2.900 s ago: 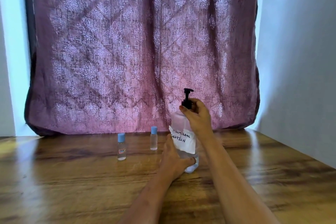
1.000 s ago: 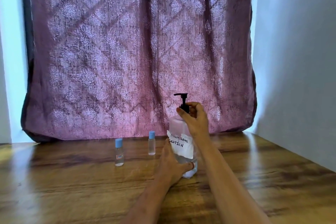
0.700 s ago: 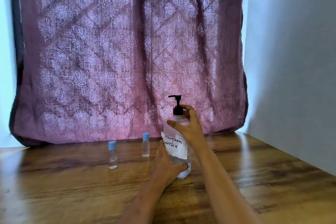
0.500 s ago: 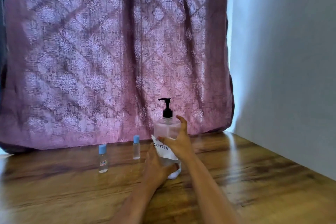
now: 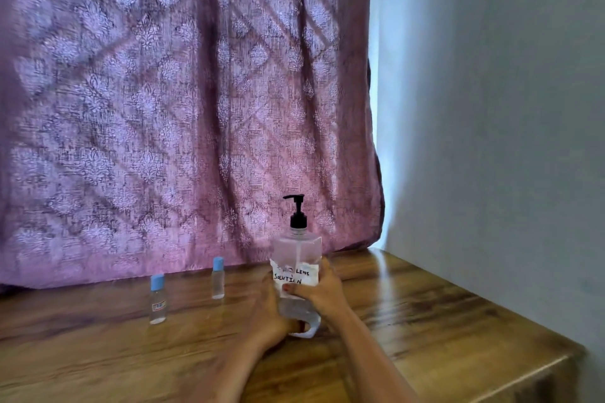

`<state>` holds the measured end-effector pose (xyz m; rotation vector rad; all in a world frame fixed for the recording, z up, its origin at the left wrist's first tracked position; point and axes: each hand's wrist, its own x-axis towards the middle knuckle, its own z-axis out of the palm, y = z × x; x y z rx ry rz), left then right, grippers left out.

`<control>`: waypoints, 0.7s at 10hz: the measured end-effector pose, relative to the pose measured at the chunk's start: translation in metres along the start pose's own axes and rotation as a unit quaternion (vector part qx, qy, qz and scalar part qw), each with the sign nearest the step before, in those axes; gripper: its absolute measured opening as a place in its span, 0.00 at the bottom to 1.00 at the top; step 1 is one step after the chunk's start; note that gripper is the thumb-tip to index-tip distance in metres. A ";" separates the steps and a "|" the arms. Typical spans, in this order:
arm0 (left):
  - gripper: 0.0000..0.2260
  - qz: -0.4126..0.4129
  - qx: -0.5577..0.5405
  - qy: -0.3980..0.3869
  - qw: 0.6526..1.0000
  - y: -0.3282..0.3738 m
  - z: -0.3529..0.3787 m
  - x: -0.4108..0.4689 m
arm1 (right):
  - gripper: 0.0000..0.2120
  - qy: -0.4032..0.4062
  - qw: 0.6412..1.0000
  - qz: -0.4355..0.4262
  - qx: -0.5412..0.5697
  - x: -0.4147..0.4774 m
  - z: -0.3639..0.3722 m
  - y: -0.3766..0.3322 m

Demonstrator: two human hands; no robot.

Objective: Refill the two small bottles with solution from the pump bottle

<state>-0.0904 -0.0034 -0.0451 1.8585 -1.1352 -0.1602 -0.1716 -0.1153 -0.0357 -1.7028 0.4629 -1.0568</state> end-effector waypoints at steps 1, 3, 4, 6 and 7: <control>0.35 0.028 0.000 -0.009 1.000 0.002 0.005 -0.001 | 0.26 0.025 1.000 -0.011 -0.005 0.000 -0.013 0.004; 0.36 0.003 0.073 -0.023 0.997 -0.016 -0.002 0.008 | 0.24 0.013 1.000 -0.012 0.006 0.018 -0.021 0.013; 0.31 0.039 0.143 0.018 0.989 -0.026 -0.015 0.026 | 0.24 0.012 1.000 -0.012 0.017 0.037 -0.017 0.024; 0.23 0.129 0.299 0.128 0.937 -0.028 -0.060 0.087 | 0.42 0.015 0.995 -0.043 0.089 0.086 0.002 0.022; 0.22 0.187 0.398 0.185 0.879 -0.013 -0.090 0.130 | 0.51 0.105 0.979 -0.137 0.109 0.123 0.004 -0.007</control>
